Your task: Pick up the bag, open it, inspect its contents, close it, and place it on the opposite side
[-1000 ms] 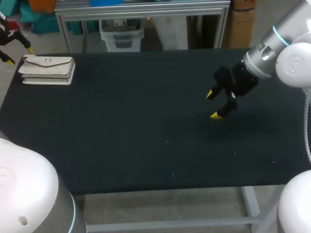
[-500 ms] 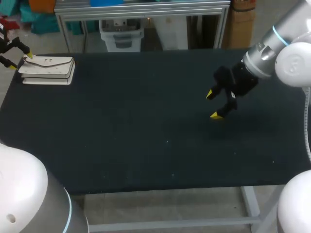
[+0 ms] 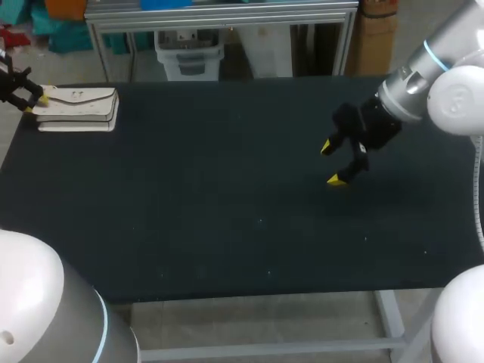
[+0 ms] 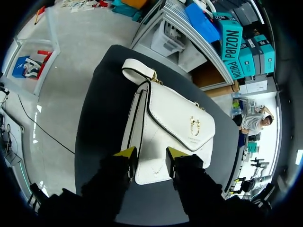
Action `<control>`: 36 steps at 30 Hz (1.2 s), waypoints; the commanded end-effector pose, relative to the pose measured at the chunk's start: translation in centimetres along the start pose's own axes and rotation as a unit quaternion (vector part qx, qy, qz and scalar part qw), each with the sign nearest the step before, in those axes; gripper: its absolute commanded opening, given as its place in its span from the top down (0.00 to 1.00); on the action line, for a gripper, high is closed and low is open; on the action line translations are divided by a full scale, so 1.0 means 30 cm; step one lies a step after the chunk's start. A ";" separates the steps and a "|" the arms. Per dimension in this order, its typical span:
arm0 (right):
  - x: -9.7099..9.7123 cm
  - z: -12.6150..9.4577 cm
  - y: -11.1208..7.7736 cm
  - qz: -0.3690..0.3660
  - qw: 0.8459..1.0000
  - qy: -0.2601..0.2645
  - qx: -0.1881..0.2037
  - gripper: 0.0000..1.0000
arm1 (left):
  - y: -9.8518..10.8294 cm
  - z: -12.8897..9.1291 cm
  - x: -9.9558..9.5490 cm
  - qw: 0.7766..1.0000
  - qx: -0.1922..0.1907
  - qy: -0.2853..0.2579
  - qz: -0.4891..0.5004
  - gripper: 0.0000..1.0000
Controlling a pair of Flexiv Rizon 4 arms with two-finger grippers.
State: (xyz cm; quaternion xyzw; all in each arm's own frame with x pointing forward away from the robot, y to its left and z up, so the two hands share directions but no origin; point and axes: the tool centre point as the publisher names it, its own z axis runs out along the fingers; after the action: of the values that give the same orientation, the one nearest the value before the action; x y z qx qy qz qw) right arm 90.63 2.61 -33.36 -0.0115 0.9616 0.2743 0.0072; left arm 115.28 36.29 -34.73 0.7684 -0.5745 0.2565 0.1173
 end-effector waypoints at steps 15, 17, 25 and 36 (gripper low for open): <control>0.001 0.000 -0.002 -0.001 1.000 0.000 -0.001 0.00 | 0.127 -0.028 0.066 0.971 -0.233 0.006 0.057 1.00; 0.001 0.000 -0.002 -0.001 1.000 0.000 -0.001 0.00 | 0.154 -0.030 0.075 0.967 -0.244 0.015 0.069 1.00; 0.001 0.000 -0.002 -0.001 1.000 0.000 -0.001 0.00 | 0.269 -0.012 0.101 0.958 -0.273 0.032 0.087 1.00; 0.001 0.000 -0.002 -0.001 1.000 0.000 -0.001 0.00 | 0.300 0.003 0.106 0.957 -0.276 0.042 0.078 0.00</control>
State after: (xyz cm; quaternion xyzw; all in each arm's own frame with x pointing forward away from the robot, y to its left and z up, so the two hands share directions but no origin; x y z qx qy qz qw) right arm 90.61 2.59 -33.35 -0.0114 0.9616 0.2742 0.0074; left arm 106.56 30.22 -34.10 0.6855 -0.6544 0.2133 0.2373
